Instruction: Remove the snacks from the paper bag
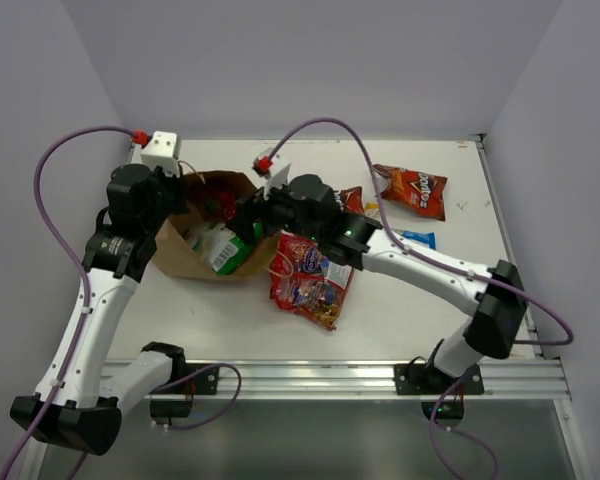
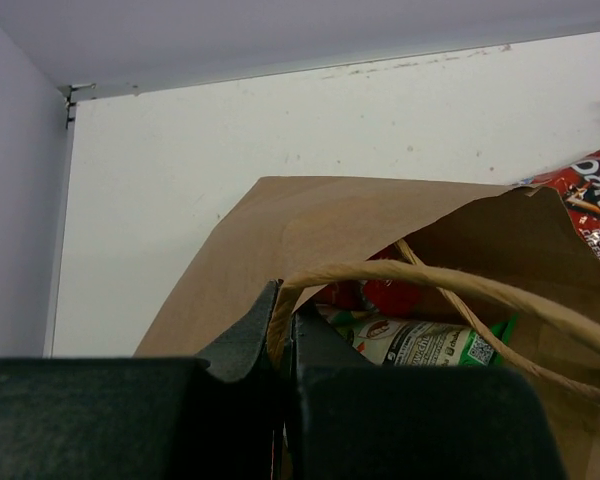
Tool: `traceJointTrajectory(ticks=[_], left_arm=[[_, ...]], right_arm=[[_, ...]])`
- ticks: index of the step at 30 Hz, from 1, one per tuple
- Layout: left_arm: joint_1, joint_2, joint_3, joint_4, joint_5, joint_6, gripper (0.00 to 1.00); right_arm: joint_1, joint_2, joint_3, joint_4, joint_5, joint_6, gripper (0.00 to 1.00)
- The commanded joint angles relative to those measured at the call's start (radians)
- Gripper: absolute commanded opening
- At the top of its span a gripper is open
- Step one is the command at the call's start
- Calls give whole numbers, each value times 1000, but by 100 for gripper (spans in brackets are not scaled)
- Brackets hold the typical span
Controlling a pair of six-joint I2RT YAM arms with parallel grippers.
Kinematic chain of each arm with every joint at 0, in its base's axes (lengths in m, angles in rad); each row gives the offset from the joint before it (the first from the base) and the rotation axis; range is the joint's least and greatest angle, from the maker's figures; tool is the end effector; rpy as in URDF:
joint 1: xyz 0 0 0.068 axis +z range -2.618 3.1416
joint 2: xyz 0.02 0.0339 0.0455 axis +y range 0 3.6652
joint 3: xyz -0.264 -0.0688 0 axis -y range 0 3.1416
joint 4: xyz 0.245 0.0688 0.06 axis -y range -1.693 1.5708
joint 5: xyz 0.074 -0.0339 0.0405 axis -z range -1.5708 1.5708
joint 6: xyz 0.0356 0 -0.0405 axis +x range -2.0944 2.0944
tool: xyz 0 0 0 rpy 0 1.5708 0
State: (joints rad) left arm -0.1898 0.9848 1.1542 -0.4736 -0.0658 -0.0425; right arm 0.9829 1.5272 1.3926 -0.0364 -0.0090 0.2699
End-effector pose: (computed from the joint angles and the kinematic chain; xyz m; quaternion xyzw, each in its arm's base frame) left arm 0.2065 -0.0373 0.4011 0.0399 0.8049 -0.0422 0.5906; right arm 0.2035 0.3058 0.3852 -0.2697 0.7158 0.3804 0.5198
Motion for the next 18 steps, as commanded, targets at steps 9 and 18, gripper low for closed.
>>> traceJointTrajectory(ticks=[9, 18], left_arm=[[6, -63, 9, -32, 107, -66, 0], [6, -78, 21, -83, 178, -89, 0]], right_arm=[[23, 307, 89, 303, 292, -84, 80], [7, 501, 157, 412, 359, -129, 78]])
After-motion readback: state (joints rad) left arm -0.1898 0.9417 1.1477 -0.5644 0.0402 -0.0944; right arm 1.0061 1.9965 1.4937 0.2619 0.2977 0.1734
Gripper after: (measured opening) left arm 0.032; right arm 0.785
